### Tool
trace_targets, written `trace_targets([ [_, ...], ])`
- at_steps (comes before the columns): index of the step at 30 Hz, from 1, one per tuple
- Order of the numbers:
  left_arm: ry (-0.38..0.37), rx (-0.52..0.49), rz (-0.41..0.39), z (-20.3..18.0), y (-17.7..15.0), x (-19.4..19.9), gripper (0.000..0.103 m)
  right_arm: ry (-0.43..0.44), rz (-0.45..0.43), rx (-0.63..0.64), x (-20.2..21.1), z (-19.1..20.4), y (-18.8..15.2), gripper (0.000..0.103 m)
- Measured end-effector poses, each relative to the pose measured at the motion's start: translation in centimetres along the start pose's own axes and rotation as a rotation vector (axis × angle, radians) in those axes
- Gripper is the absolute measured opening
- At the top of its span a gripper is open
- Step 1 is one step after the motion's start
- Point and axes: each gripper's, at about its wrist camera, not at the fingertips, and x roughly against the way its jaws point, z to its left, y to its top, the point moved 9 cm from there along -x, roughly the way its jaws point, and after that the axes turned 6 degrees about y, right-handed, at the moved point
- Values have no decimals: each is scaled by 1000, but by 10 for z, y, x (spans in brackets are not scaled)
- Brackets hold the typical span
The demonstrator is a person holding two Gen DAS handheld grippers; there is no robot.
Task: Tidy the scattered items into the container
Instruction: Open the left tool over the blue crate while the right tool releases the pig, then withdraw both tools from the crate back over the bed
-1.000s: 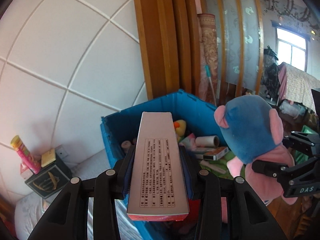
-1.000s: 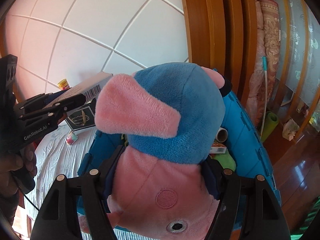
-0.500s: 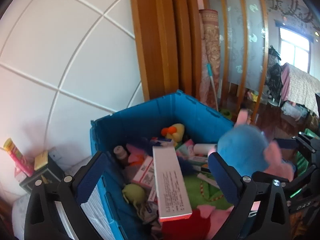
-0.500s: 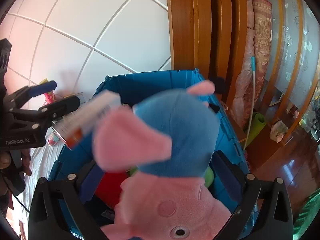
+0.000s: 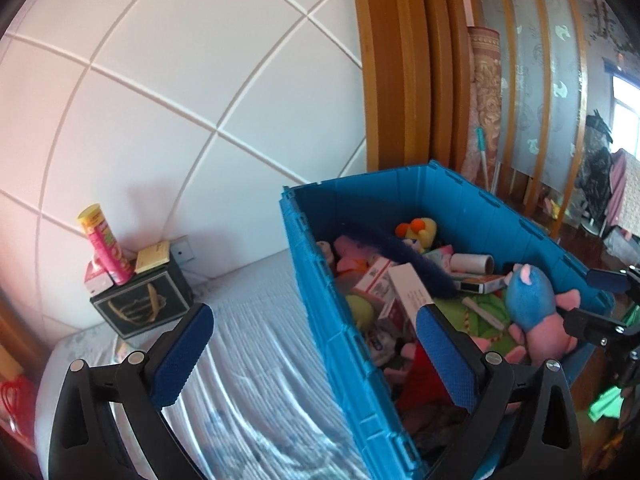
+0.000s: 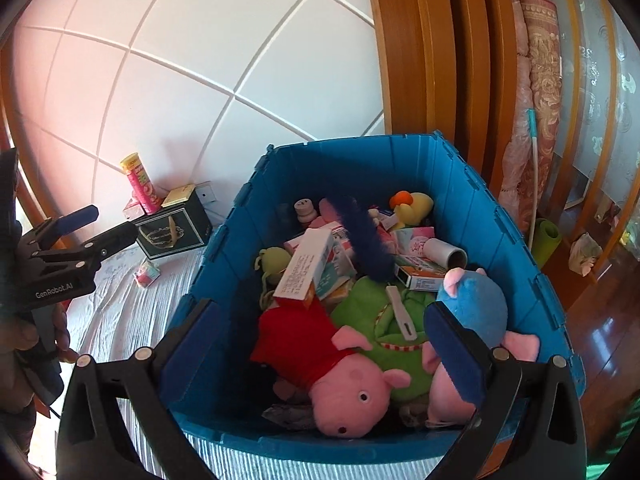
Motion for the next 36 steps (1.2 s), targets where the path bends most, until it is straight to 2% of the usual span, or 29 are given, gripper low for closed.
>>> trace_targets([
  [11, 110, 142, 8, 120, -78, 116, 103, 50, -15, 112, 51, 137, -28, 103],
  [18, 171, 189, 2, 169, -119, 195, 103, 78, -14, 162, 90, 209, -64, 103],
  [25, 222, 251, 7, 197, -147, 251, 103, 80, -9, 181, 128, 246, -89, 103],
  [31, 252, 239, 26, 195, -168, 278, 103, 83, -19, 219, 153, 264, -104, 103],
  [36, 265, 268, 39, 194, -180, 294, 103, 104, -31, 242, 166, 270, -112, 103],
])
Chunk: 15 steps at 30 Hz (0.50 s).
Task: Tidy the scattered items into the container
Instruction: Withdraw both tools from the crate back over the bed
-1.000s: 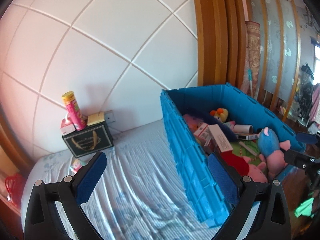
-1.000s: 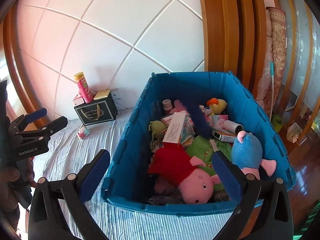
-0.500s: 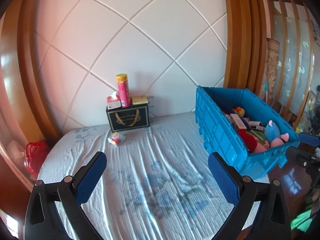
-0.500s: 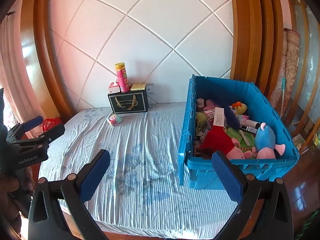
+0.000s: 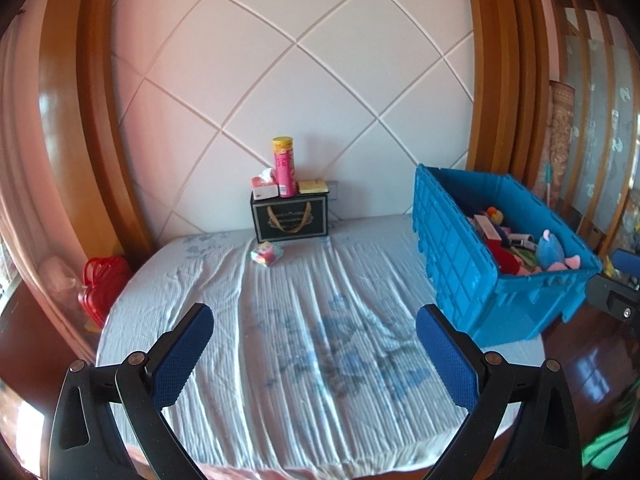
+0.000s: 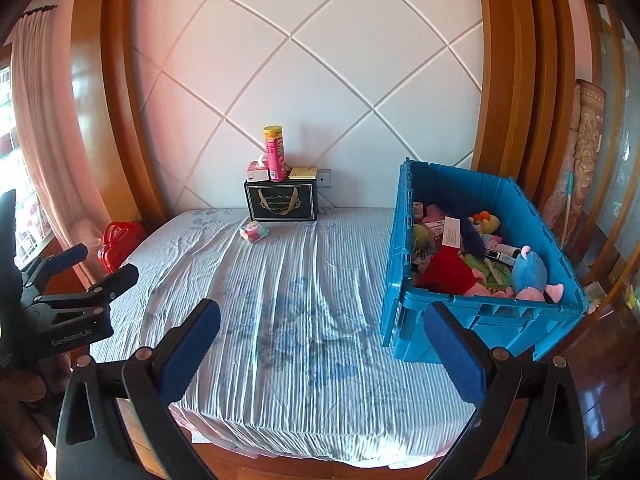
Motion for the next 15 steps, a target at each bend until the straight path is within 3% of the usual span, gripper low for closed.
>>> trace_targets([
  [5, 52, 8, 26, -1, -8, 5, 103, 20, -6, -4, 8, -4, -6, 103],
  [15, 98, 14, -21, -12, -5, 24, 103, 46, -5, -6, 18, -14, -11, 103],
])
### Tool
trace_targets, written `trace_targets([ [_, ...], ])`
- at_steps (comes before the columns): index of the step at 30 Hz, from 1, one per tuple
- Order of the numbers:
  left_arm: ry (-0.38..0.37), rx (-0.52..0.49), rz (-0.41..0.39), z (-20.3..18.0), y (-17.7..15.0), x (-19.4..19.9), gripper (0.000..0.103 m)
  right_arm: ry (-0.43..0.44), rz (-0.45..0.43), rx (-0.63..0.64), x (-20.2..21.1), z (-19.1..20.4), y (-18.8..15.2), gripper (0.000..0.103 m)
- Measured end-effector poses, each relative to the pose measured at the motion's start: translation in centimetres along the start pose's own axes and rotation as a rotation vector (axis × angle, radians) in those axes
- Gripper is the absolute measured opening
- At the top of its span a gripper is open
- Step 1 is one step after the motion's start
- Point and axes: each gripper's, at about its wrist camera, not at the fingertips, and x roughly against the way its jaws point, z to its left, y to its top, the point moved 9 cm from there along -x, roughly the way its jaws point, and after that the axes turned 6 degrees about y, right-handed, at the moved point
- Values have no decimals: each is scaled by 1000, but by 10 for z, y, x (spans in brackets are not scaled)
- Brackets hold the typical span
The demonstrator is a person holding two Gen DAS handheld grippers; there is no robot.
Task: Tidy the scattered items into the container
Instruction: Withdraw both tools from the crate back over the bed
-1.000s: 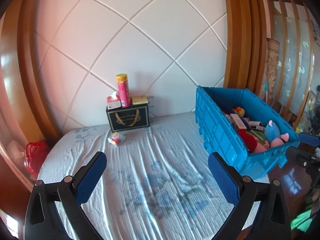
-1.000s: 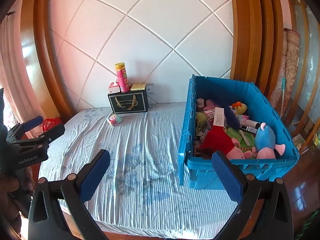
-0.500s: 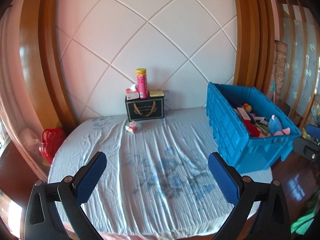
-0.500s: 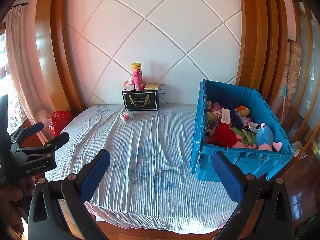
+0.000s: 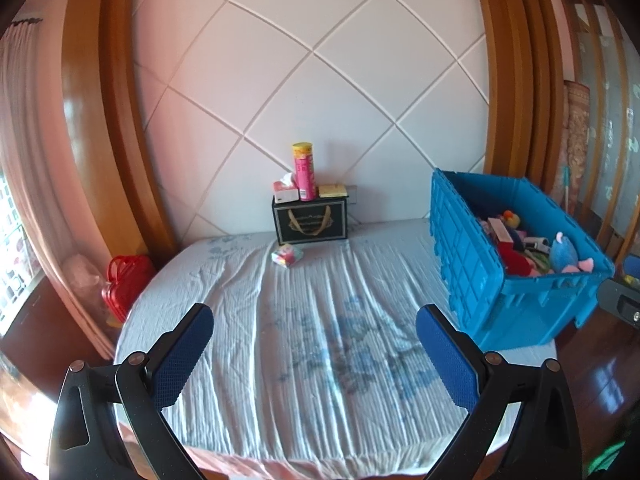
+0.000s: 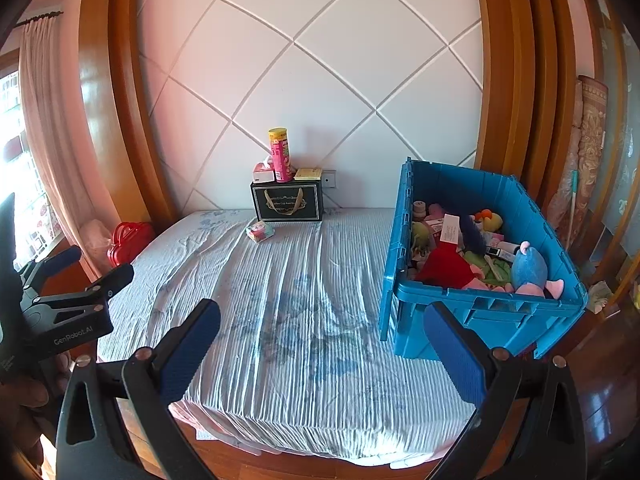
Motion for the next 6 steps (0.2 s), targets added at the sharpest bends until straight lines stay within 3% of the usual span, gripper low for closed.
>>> trace_targets([
  [6, -7, 10, 11, -5, 0, 1, 103, 7, 4, 4, 1, -5, -2, 103],
])
